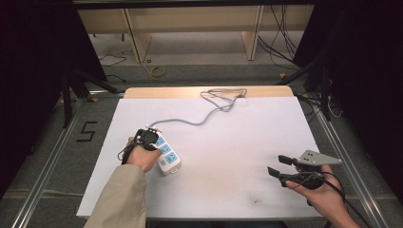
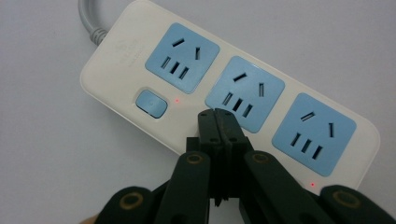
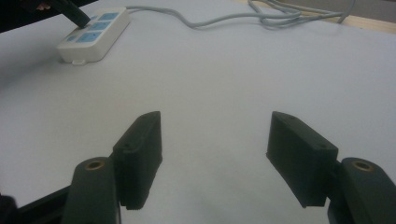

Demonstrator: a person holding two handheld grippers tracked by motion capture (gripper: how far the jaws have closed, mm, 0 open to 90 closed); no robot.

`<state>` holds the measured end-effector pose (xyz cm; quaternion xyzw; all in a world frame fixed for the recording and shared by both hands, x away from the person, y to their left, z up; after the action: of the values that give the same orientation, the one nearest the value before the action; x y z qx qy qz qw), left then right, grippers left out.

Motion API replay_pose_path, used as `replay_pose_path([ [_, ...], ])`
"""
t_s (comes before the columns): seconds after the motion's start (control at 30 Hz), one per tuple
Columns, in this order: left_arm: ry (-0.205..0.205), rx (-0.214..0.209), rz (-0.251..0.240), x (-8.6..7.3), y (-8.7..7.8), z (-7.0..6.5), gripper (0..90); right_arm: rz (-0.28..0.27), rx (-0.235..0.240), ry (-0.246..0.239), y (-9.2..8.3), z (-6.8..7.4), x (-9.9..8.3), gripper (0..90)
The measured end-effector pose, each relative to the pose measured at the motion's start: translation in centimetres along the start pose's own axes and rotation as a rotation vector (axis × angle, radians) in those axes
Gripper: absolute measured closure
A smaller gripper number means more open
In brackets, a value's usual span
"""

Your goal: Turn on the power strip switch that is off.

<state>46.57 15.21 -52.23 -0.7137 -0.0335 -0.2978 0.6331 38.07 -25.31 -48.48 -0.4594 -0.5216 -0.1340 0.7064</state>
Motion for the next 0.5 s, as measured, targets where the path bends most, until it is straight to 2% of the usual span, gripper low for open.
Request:
replay_pose_path([
  [0.5,0.010,-0.003,-0.004,0.03,0.00,0.01,90.0,-0.003,0.000,0.001,-0.01,-0.01,0.04,35.8],
])
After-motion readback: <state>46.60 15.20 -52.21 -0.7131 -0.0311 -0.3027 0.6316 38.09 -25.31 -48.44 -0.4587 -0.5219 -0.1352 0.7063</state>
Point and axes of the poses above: each handheld gripper's, and its own axes: y roughly forward along the jaws, x roughly out of its top, z roughly to its left, the point moved 9 cm from there along y, roughly forward along the jaws, and after that the axes turned 5 degrees about -x, right-handed, at the moved point
